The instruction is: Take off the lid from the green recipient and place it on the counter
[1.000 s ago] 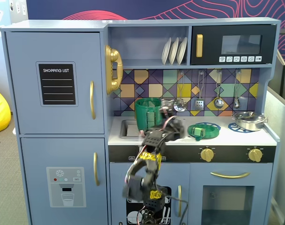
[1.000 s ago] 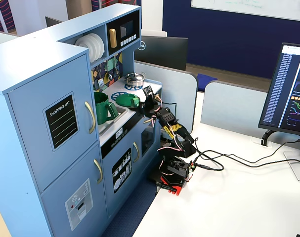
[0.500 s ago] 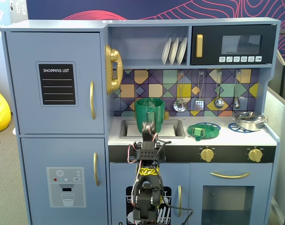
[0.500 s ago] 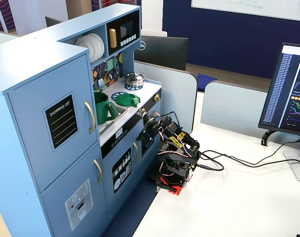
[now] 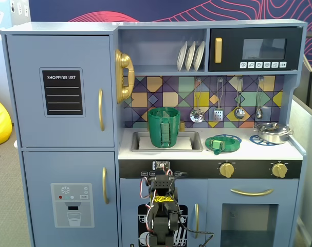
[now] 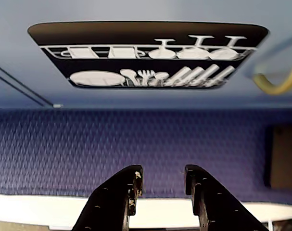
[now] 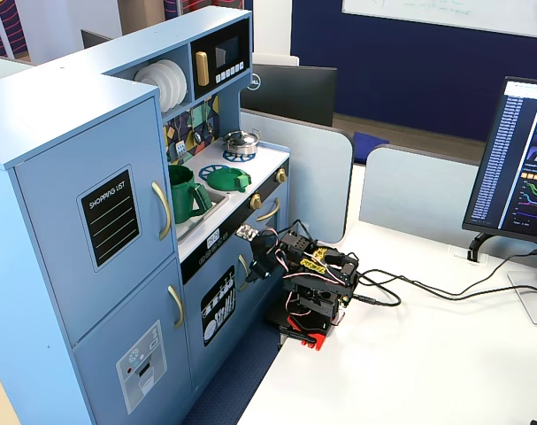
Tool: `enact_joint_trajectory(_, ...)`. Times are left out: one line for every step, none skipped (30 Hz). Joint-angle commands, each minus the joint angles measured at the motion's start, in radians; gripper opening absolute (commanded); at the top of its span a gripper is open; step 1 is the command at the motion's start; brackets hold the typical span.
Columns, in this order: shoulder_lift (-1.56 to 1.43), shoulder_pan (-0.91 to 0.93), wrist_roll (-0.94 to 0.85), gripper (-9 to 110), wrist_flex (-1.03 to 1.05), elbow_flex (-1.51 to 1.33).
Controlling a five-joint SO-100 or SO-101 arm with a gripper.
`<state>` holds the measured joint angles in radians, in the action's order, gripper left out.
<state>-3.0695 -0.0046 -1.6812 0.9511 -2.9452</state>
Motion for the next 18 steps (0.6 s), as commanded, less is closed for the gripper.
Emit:
enact_joint_trajectory(-0.023, -0.008, 0.009, 0, -0.095, -0.051)
enact_joint_trajectory(-0.02, -0.012, 0.037, 0, -0.086, -0.051)
enact_joint_trajectory(-0.012, -0.017, 0.061, 0, -0.084, -0.051)
enact_joint_trajectory(-0.011, -0.017, 0.071, 0, -0.078, -0.051)
enact_joint_trajectory(-0.012, -0.015, 0.078, 0, -0.067, -0.051)
enact_joint_trajectory(-0.015, -0.015, 0.083, 0, -0.052, -0.051)
enact_joint_trajectory(-0.023, -0.015, 0.086, 0, -0.025, -0.051)
enact_joint_trajectory(-0.032, -0.014, 0.086, 0, 0.017, -0.051)
enact_joint_trajectory(-0.044, -0.014, 0.084, 0, 0.067, -0.051)
enact_joint_trajectory(-0.06, -0.012, 0.087, 1, 0.127, -0.051)
enact_joint_trajectory(-0.077, -0.011, 0.098, 2, 0.189, -0.051)
enact_joint_trajectory(-0.098, -0.009, 0.117, 2, 0.247, -0.052)
enact_joint_trajectory(-0.107, -0.009, 0.149, 2, 0.291, -0.052)
enact_joint_trajectory(-0.107, -0.011, 0.179, 2, 0.324, -0.052)
enact_joint_trajectory(-0.107, -0.009, 0.189, 3, 0.364, -0.052)
enact_joint_trajectory(-0.107, -0.009, 0.189, 2, 0.403, -0.052)
enact_joint_trajectory(-0.107, -0.011, 0.193, 1, 0.439, -0.052)
enact_joint_trajectory(-0.109, -0.012, 0.199, 0, 0.469, -0.052)
